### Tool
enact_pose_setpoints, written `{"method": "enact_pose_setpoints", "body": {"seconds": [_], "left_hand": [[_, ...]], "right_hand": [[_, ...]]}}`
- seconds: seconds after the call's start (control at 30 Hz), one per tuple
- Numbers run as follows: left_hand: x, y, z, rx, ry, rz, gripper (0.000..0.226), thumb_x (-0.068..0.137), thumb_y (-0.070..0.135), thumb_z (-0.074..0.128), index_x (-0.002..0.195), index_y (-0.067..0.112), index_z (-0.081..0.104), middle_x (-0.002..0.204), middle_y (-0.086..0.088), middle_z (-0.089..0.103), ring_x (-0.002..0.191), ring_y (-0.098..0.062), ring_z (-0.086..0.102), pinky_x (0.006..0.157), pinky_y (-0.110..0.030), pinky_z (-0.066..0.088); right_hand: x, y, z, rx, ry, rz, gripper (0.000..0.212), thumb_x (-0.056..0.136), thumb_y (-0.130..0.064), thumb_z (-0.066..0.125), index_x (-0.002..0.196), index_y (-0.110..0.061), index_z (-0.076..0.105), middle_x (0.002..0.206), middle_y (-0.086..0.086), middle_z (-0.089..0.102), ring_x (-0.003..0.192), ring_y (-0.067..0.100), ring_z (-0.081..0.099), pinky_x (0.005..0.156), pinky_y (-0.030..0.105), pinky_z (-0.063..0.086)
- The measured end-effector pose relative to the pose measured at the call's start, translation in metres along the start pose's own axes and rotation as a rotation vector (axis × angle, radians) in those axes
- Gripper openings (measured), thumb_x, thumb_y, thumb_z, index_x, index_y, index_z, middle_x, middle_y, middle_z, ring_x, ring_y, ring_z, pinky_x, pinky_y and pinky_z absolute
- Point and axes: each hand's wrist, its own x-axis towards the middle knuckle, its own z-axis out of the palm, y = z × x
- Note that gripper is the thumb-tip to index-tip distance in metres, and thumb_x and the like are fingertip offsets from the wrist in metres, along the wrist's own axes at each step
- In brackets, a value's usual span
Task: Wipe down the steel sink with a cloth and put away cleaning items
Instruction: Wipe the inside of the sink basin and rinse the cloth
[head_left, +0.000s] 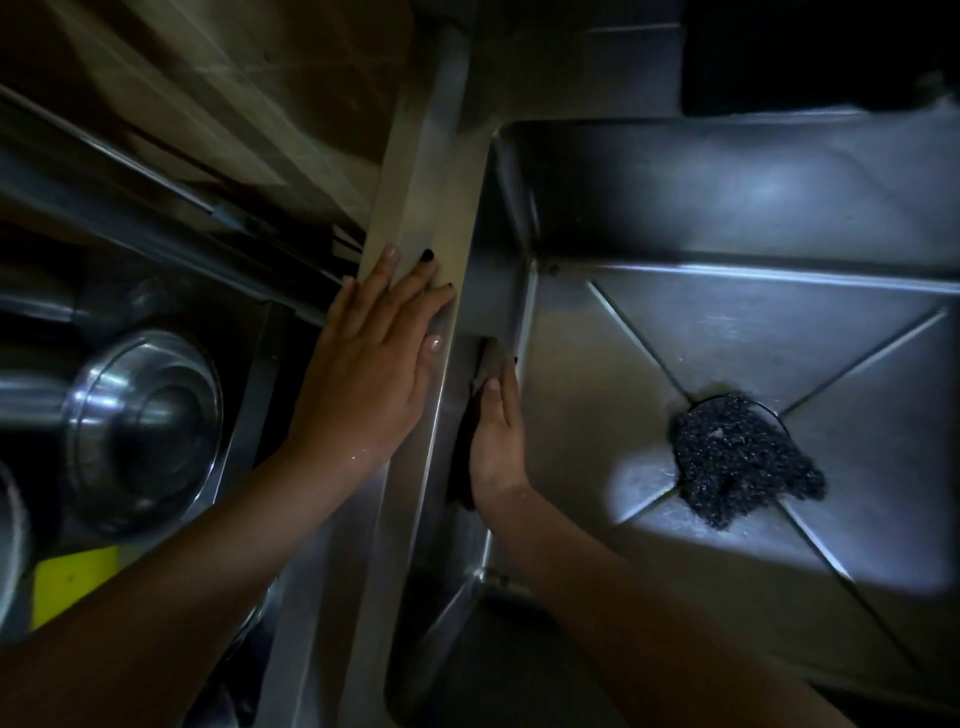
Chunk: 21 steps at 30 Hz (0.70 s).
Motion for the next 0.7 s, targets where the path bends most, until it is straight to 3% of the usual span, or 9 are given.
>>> {"method": "enact_pose_setpoints", "body": {"seconds": [0.1,0.23,0.37,0.5,0.57,0.63,0.7], "left_hand": [[0.0,0.001,0.0,0.005,0.0,0.0,0.047,0.092,0.026,0.028,0.132,0.011,0.047,0.145,-0.007,0.039,0.14,-0.022,0.019,0.114,-0.04,0.008],[0.001,0.0,0.001,0.003,0.016,0.001,0.046,0.092,0.026,0.029,0.13,0.01,0.049,0.143,-0.008,0.042,0.138,-0.022,0.021,0.113,-0.041,0.011],[0.0,-0.001,0.001,0.007,0.016,-0.002,0.046,0.092,0.026,0.029,0.13,0.01,0.049,0.143,-0.008,0.042,0.138,-0.021,0.02,0.113,-0.041,0.011],[0.0,0.0,0.001,0.005,0.009,-0.013,0.047,0.092,0.028,0.027,0.131,0.011,0.047,0.145,-0.006,0.04,0.139,-0.018,0.017,0.114,-0.037,0.007],[0.0,0.001,0.001,0.017,0.01,-0.015,0.048,0.092,0.028,0.026,0.132,0.011,0.047,0.145,-0.006,0.04,0.14,-0.02,0.018,0.114,-0.037,0.006],[0.0,0.001,0.001,0.021,0.008,-0.012,0.049,0.092,0.029,0.025,0.131,0.011,0.047,0.145,-0.006,0.04,0.14,-0.022,0.02,0.114,-0.038,0.008],[0.0,0.0,0.001,0.014,0.001,-0.01,0.05,0.091,0.03,0.024,0.132,0.012,0.046,0.146,-0.006,0.039,0.141,-0.023,0.02,0.115,-0.038,0.008]], "right_hand": [[0.018,-0.012,0.003,-0.036,-0.019,-0.066,0.046,0.103,-0.022,0.028,0.148,-0.017,0.02,0.155,-0.006,0.019,0.139,0.0,0.015,0.113,0.016,0.008],[0.048,-0.003,-0.003,-0.067,0.051,0.015,0.047,0.103,-0.021,0.029,0.148,-0.014,0.021,0.157,0.001,0.019,0.142,0.011,0.017,0.117,0.024,0.011],[0.054,0.008,-0.005,-0.121,0.081,0.017,0.047,0.102,-0.023,0.029,0.148,-0.015,0.022,0.156,0.001,0.02,0.143,0.013,0.018,0.118,0.03,0.013],[0.05,0.007,-0.005,-0.108,0.071,0.064,0.047,0.103,-0.024,0.029,0.149,-0.016,0.021,0.157,0.0,0.018,0.143,0.012,0.016,0.116,0.022,0.008],[0.039,0.007,-0.006,-0.092,0.045,0.099,0.049,0.102,-0.029,0.03,0.149,-0.018,0.022,0.157,-0.001,0.018,0.143,0.013,0.016,0.117,0.025,0.007],[0.029,0.006,-0.006,-0.086,0.033,0.137,0.052,0.1,-0.036,0.034,0.148,-0.019,0.024,0.155,0.002,0.023,0.142,0.016,0.022,0.119,0.036,0.016],[0.025,0.004,-0.008,-0.101,0.04,0.16,0.053,0.099,-0.038,0.038,0.147,-0.017,0.029,0.152,0.005,0.032,0.139,0.019,0.03,0.115,0.038,0.025]]}}
